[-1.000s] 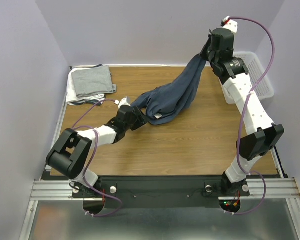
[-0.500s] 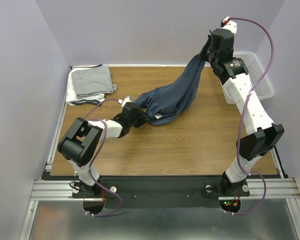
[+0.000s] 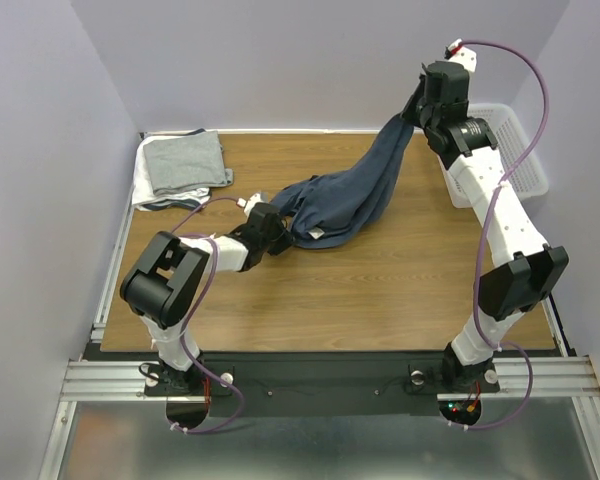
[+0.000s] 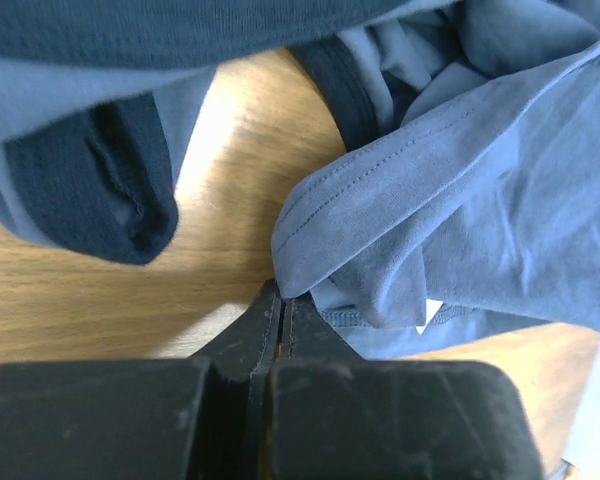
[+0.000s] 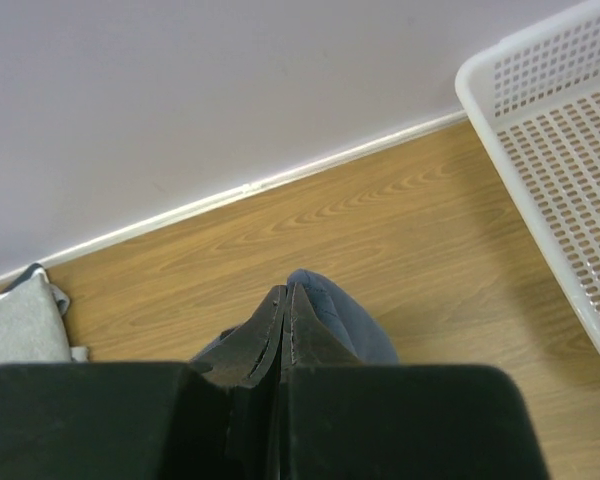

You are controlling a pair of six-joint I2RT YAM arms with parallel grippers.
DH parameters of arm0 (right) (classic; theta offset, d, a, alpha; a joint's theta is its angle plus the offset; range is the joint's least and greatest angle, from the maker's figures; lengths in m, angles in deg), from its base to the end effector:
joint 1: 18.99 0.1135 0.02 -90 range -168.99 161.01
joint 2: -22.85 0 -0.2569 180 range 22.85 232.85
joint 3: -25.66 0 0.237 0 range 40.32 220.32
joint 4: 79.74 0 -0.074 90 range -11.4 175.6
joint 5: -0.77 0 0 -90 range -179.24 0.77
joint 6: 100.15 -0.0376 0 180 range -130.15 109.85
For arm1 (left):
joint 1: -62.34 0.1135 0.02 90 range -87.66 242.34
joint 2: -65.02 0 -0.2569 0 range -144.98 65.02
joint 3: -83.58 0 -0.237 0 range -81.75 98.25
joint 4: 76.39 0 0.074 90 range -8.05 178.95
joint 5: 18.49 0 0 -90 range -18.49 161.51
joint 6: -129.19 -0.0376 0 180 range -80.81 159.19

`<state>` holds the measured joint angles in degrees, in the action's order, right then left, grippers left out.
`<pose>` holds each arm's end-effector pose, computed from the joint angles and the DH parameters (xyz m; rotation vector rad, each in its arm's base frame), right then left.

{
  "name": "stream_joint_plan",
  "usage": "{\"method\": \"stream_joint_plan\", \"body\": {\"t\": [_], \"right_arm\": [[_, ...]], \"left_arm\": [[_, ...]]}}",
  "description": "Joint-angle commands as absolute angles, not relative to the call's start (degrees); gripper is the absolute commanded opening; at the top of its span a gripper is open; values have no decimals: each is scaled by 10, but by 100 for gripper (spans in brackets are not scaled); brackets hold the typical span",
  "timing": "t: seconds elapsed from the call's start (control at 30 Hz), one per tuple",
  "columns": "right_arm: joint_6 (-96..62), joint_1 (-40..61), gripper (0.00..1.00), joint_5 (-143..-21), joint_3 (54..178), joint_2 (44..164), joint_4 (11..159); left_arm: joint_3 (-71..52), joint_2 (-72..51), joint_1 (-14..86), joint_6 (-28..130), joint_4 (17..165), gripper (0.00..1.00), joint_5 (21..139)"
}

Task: Fold and stack the tank tops
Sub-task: Flatten the tank top out

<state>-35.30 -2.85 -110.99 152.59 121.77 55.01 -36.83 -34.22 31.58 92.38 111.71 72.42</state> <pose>0.3623 0.0903 0.4463 0.4029 1.8078 0.1465 0.2909 -0.1738 0.1574 -0.4281 2.2104 -0.8557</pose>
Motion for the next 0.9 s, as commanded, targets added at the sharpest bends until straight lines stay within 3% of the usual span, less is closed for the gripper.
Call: {"method": "stream_joint_plan", "body": {"t": [0.0, 0.3, 0.63, 0.87], "right_arm": [[-357, -50, 0, -1106, 1512, 1192, 575], [-376, -143, 0, -1045, 1499, 1143, 575], [-402, -188, 0, -1002, 1633, 1145, 573], [-423, -187, 0, -987, 1750, 1152, 574]], "left_arm": [[-326, -269, 321, 881, 1055, 0, 677], [-141, -63, 412, 774, 827, 0, 582], [212, -96, 470, 705, 734, 0, 560], [369, -141, 487, 696, 737, 0, 569]]}}
